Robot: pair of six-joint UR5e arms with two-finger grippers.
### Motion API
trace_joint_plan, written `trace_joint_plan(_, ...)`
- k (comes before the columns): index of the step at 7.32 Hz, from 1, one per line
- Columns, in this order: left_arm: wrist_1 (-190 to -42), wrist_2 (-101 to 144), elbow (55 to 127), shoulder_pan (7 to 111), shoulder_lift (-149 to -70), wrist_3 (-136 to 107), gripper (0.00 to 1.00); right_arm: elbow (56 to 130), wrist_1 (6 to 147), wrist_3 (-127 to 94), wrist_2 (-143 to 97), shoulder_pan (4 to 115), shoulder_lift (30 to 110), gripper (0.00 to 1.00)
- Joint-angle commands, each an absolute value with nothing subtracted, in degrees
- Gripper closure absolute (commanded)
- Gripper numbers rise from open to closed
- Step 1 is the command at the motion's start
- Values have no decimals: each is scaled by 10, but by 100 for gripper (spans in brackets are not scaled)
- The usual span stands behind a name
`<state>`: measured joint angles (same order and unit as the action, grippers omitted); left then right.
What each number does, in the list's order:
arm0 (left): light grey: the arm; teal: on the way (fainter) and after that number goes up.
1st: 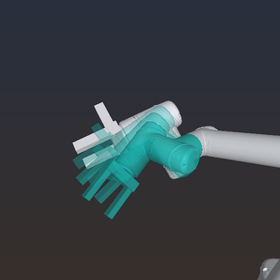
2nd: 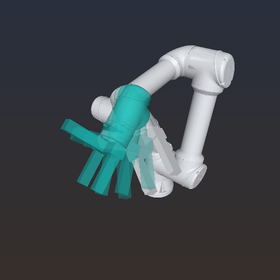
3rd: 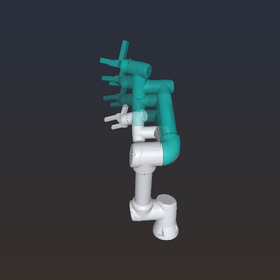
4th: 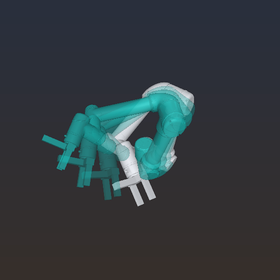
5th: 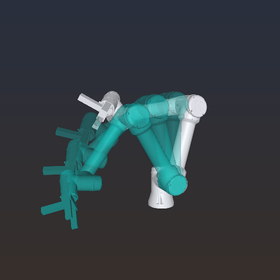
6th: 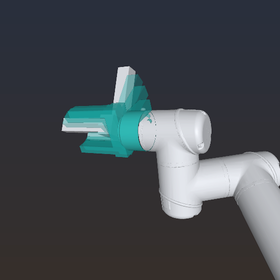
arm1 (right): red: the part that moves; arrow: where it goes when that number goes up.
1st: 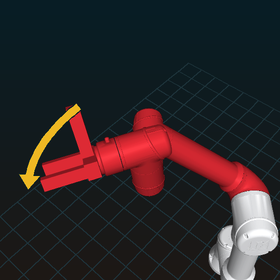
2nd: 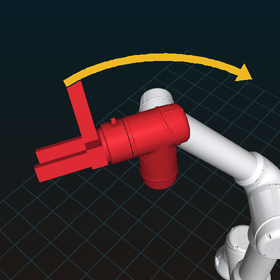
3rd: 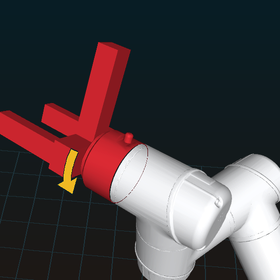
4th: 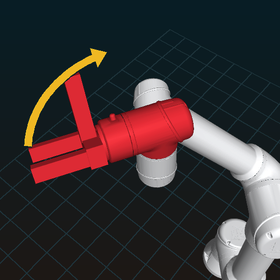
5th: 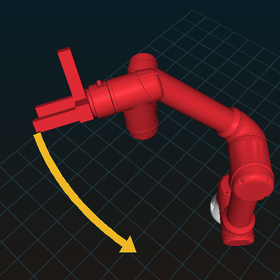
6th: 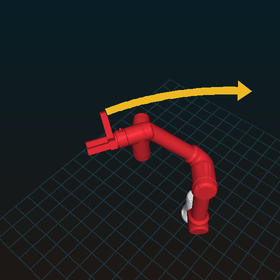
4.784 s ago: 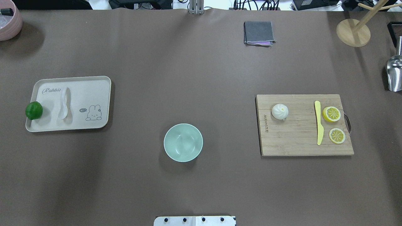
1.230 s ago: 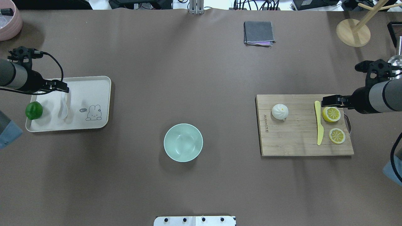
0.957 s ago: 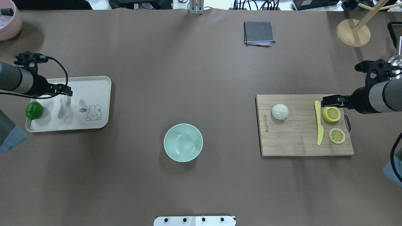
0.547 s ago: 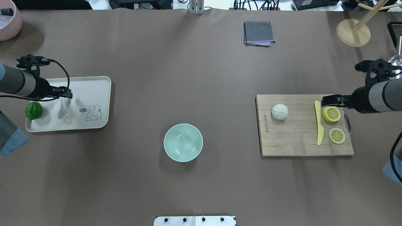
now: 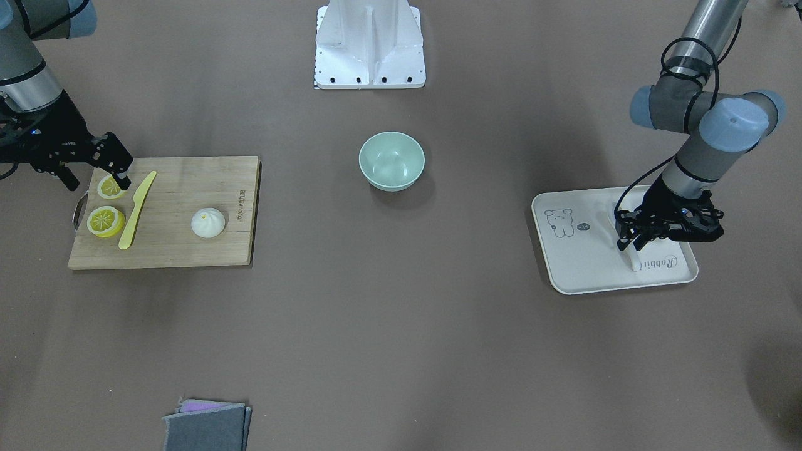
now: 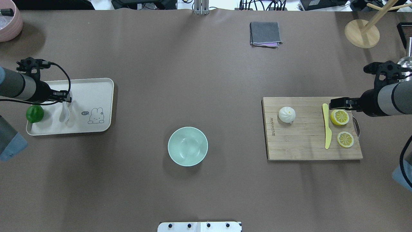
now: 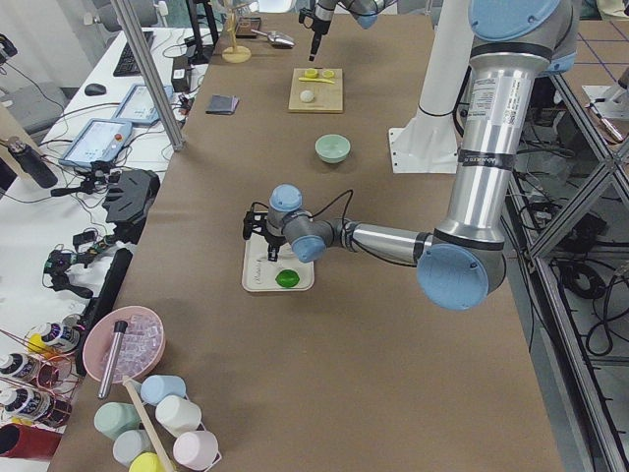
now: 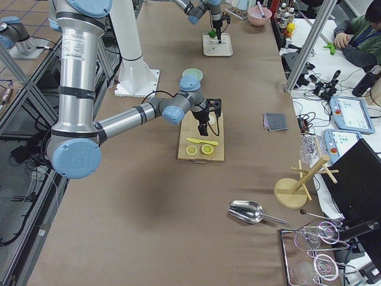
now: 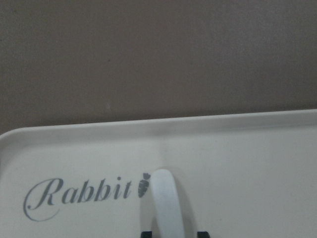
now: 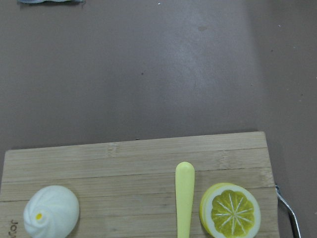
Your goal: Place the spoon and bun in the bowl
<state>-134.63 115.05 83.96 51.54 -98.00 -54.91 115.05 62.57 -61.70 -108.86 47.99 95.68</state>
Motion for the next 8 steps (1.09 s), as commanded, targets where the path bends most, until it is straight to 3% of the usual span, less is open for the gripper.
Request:
trace_joint_plan(1, -1348, 1150, 838, 515, -980, -548, 74, 1150, 626, -617, -1088, 480, 957, 1)
trace_joint_plan(2, -1348, 1150, 845, 515, -981, -553, 99, 1150, 626, -617, -1089, 480, 957, 1)
trace_joint_plan(5, -1339, 1156, 904, 516, -983, -558, 100, 1150, 626, -617, -1088, 479, 957, 1)
trace_joint_plan(8, -1337, 1146, 970, 466, -998, -731, 100, 1151, 626, -619, -1083, 475, 957, 2)
